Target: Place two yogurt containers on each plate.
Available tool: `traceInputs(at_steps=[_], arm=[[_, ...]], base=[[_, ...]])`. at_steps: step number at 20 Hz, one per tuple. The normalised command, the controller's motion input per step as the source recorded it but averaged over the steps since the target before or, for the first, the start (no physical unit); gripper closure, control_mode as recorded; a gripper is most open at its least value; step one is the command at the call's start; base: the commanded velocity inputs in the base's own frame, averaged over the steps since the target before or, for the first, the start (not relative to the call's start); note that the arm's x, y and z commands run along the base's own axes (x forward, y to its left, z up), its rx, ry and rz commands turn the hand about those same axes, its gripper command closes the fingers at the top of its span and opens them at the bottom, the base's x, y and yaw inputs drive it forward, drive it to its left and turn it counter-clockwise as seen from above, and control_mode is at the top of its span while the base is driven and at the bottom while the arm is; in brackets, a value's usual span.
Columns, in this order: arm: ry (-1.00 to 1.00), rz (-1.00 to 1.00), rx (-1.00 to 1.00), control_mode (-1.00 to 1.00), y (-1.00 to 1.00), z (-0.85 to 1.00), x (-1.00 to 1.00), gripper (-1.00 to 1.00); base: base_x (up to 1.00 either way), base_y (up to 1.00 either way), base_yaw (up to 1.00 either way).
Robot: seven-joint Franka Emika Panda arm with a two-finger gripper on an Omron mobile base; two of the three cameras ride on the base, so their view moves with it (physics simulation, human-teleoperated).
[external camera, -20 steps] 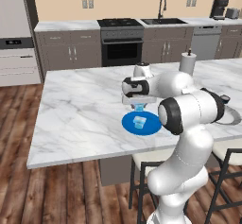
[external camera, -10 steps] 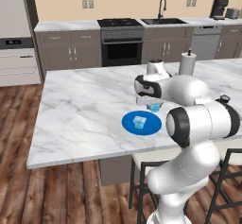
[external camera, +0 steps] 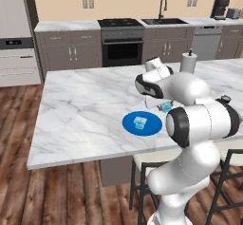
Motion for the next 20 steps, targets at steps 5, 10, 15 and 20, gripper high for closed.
traceInputs(at_steps=[5,10,15,20], arm=[[0.19,0.0,-0.19,-1.0,-0.1,0.0,-0.23,1.0],[0.09,0.0,-0.03,-1.0,0.0,0.0,-0.32,1.0],[0.05,0.01,0.0,-1.0,0.03,0.0,-0.32,1.0],[0.0,0.04,0.06,-1.0,0.02,0.01,-0.36,1.0]], base=[[0.0,0.0,0.0],[0.0,0.0,0.0],[0.0,0.0,0.0],[0.0,0.0,0.0]])
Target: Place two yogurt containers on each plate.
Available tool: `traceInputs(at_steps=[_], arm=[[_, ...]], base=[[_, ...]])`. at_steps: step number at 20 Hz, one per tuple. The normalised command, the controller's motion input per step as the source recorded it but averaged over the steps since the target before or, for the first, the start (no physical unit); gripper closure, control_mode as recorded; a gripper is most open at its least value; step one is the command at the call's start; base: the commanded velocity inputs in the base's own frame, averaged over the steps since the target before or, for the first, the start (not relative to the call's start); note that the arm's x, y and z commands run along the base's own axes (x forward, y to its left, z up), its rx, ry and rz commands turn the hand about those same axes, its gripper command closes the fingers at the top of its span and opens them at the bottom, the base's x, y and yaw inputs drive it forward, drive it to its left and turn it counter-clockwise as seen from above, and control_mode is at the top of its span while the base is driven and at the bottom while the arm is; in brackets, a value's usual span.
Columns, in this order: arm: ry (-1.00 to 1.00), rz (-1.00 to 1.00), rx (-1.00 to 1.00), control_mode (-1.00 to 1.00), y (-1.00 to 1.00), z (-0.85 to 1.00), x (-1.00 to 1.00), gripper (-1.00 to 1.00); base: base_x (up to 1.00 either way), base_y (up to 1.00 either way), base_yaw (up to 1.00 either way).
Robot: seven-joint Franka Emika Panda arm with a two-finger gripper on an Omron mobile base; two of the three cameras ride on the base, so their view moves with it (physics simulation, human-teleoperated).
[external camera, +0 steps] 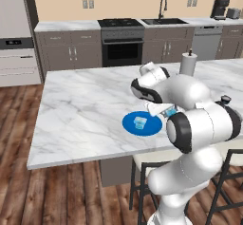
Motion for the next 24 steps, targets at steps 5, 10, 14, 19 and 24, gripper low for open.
traceInputs(at_steps=[5,10,14,19,24], arm=[[-0.04,0.01,0.11,-1.0,0.06,0.0,-0.46,1.0],[-0.12,0.0,0.17,-1.0,0.06,0.0,-0.26,1.0],[-0.11,0.0,0.2,-1.0,0.0,0.0,0.09,1.0],[-0.16,0.02,0.23,-1.0,0.0,-0.01,0.48,1.0],[-0.13,0.02,0.2,-1.0,0.01,-0.07,0.64,1.0]], base=[[0.0,0.0,0.0],[0.0,0.0,0.0],[0.0,0.0,0.0],[0.0,0.0,0.0],[0.0,0.0,0.0]])
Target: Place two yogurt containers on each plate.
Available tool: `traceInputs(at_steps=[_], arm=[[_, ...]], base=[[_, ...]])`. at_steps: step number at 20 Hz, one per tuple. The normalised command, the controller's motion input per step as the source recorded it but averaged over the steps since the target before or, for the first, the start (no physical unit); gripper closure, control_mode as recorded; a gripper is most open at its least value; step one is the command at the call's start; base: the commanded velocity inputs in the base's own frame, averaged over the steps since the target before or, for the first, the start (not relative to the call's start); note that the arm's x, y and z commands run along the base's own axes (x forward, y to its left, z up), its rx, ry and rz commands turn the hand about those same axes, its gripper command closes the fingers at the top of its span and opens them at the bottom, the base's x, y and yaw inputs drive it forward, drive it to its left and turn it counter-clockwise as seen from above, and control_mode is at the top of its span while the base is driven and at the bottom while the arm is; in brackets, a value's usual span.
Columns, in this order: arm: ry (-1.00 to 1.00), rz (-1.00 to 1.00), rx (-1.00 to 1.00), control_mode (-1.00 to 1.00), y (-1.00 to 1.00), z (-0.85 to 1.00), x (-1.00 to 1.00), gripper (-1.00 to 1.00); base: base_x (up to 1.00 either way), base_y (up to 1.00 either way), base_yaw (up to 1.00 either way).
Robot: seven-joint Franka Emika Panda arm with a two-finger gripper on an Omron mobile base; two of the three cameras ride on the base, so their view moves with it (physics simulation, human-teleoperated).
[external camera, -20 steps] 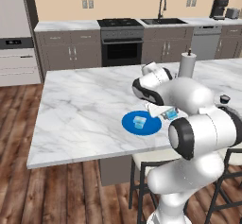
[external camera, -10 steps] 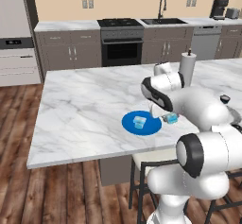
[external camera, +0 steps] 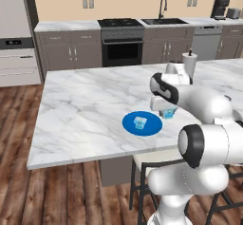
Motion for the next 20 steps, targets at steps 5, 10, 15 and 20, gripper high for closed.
traceInputs(at_steps=[5,10,15,20], arm=[[-0.17,0.07,0.16,-1.0,0.02,-0.24,0.31,1.0],[-0.11,0.06,0.09,-1.0,0.0,-0.32,0.32,1.0],[-0.04,0.02,0.0,-1.0,0.0,-0.35,0.34,1.0],[-0.04,0.01,0.0,-1.0,0.0,-0.2,0.41,1.0]], base=[[0.0,0.0,0.0],[0.0,0.0,0.0],[0.0,0.0,0.0],[0.0,0.0,0.0]])
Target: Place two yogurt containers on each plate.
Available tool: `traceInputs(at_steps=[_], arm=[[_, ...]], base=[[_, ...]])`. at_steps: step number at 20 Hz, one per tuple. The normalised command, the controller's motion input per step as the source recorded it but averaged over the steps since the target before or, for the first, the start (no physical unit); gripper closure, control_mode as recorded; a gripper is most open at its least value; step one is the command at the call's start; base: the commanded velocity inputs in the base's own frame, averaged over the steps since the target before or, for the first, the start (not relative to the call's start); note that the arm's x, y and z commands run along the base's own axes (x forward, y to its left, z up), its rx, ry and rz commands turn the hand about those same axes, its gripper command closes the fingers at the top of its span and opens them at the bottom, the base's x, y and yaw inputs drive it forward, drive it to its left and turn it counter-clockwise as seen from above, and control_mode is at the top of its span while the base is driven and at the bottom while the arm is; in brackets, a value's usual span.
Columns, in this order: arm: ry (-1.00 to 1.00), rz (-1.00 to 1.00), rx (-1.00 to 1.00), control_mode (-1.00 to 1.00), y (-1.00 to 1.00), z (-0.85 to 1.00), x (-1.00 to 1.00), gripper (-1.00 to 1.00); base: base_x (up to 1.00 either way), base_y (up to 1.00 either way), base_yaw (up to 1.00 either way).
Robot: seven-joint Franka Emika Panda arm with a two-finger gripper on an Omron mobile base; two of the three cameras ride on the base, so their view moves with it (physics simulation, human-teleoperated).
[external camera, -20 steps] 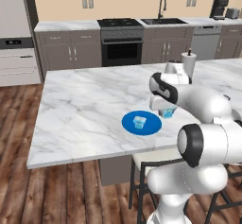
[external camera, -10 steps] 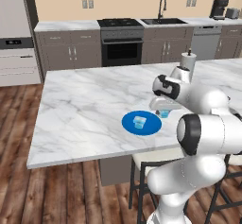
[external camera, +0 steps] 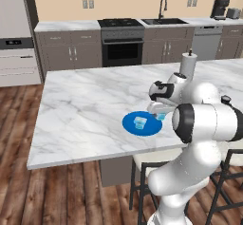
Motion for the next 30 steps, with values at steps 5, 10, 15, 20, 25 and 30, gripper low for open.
traceInputs(at_steps=[5,10,15,20,25,30], arm=[[0.0,0.0,0.0,-1.0,0.01,-0.17,0.31,1.0],[0.0,0.0,0.0,-1.0,0.03,-0.2,0.1,1.0],[0.0,0.0,0.0,-1.0,0.01,-0.24,0.06,1.0],[0.0,0.0,0.0,-1.0,0.04,-0.18,0.03,1.0],[0.0,0.0,0.0,-1.0,0.06,-0.11,0.07,1.0],[0.0,0.0,0.0,-1.0,0.07,-0.11,0.07,1.0]], base=[[0.0,0.0,0.0],[0.0,0.0,0.0],[0.0,0.0,0.0],[0.0,0.0,0.0],[0.0,0.0,0.0],[0.0,0.0,0.0]])
